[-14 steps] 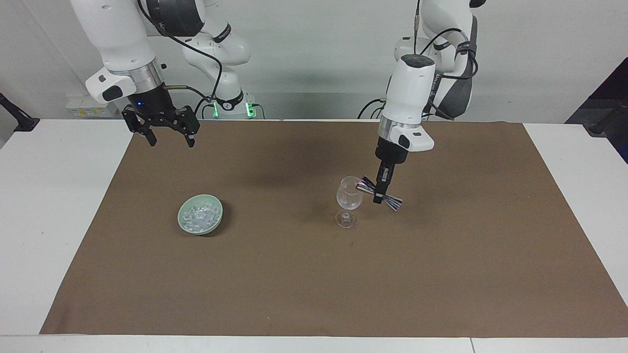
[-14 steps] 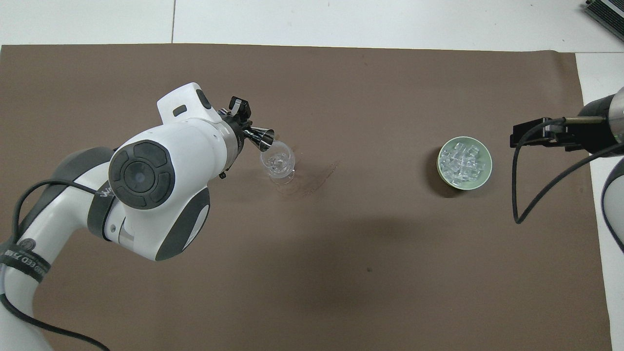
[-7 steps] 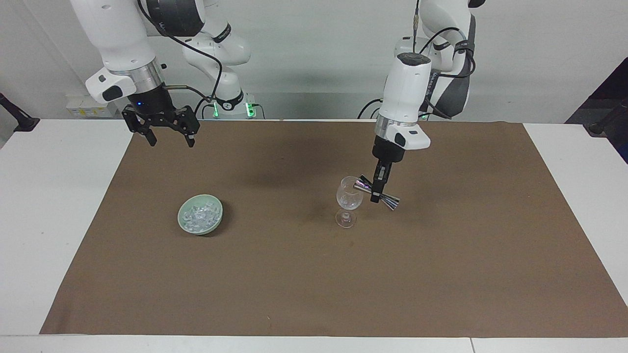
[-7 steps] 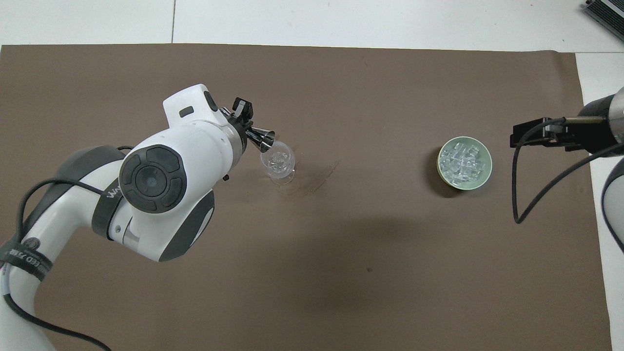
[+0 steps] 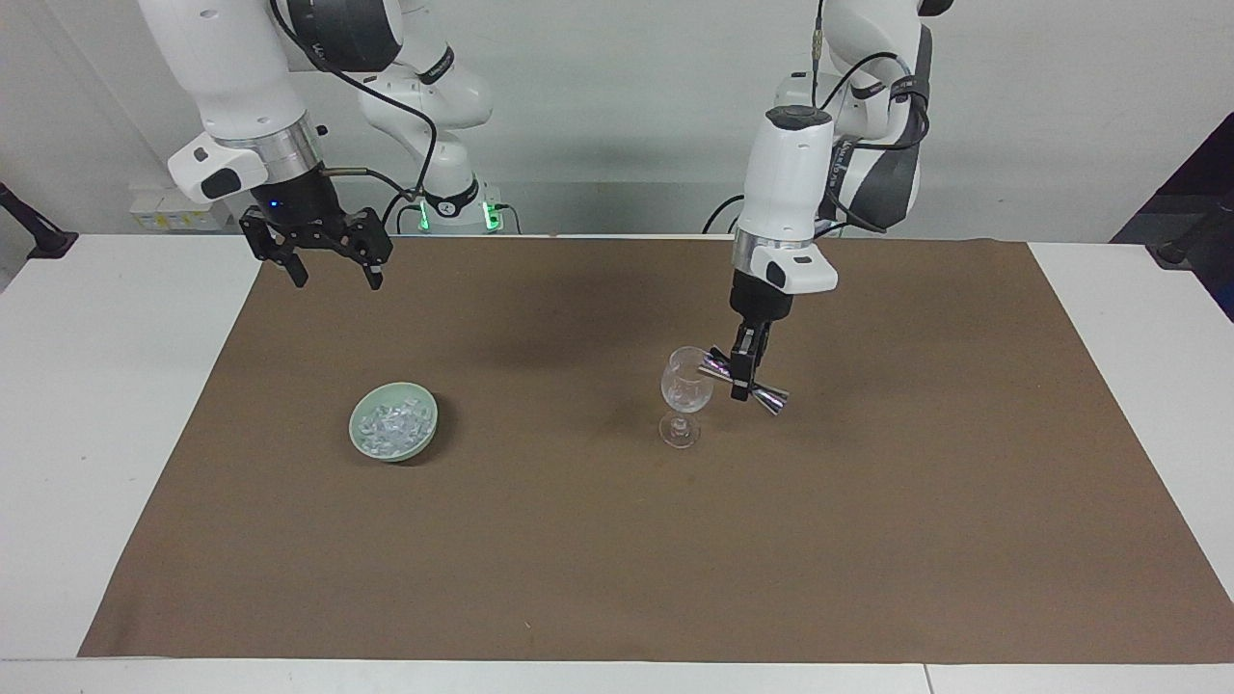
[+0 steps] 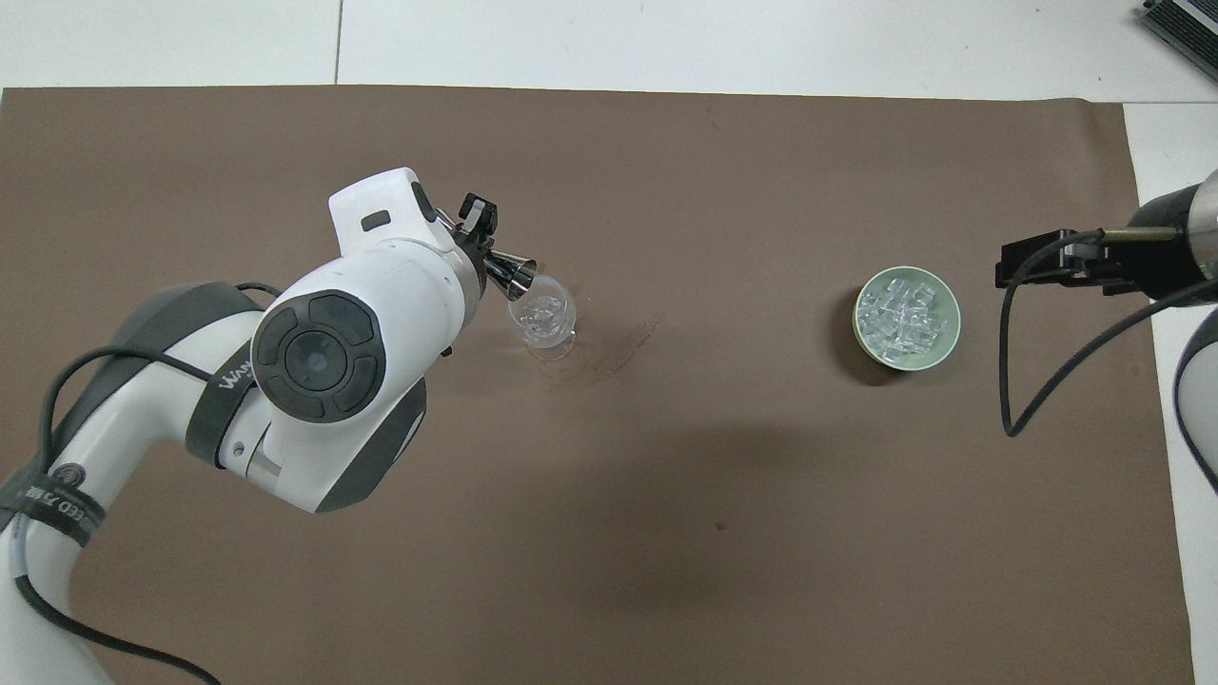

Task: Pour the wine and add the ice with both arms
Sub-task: 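Tilt the bottle with the left gripper to pour into the clear glass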

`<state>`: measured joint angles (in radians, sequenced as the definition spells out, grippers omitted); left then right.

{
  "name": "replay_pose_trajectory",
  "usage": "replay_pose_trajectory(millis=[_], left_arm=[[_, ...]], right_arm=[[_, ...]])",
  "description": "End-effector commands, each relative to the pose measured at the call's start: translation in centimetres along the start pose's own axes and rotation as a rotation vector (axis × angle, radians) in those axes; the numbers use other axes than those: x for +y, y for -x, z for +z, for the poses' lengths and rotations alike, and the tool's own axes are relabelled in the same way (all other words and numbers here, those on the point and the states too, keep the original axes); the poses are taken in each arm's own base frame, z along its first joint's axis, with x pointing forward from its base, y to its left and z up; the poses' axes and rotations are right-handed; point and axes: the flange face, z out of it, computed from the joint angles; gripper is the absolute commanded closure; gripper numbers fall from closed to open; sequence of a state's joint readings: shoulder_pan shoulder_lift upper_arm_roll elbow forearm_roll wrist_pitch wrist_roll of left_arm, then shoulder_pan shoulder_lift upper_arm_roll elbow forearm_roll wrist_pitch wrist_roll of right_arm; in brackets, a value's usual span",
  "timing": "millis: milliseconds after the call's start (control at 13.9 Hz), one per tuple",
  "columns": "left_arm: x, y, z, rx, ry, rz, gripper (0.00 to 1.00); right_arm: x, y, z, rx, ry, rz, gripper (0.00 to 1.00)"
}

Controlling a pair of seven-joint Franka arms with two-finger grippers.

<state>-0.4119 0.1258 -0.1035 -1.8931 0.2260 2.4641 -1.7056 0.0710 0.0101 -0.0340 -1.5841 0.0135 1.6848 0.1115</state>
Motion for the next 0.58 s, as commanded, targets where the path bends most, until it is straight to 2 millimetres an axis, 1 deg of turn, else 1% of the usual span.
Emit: replay_pose_trajectory(millis=[0,432,504], left_arm=[[0.55,0.48,-0.33,0.047,-0.012,0.037,1.0],[0.67,0.84,-0.57,0.071,-0.015,0.072,1.0],[0.97,0.8,-0.83,0.071,-0.007,0.072,1.0]], right_arm=[[0.16,0.31,-0.05,-0.002,-0.006,0.015,0.0],[0.16,0.31,-0.05,-0.002,-0.006,0.015,0.0],[0.16,0.31,-0.05,-0.002,-0.006,0.015,0.0]])
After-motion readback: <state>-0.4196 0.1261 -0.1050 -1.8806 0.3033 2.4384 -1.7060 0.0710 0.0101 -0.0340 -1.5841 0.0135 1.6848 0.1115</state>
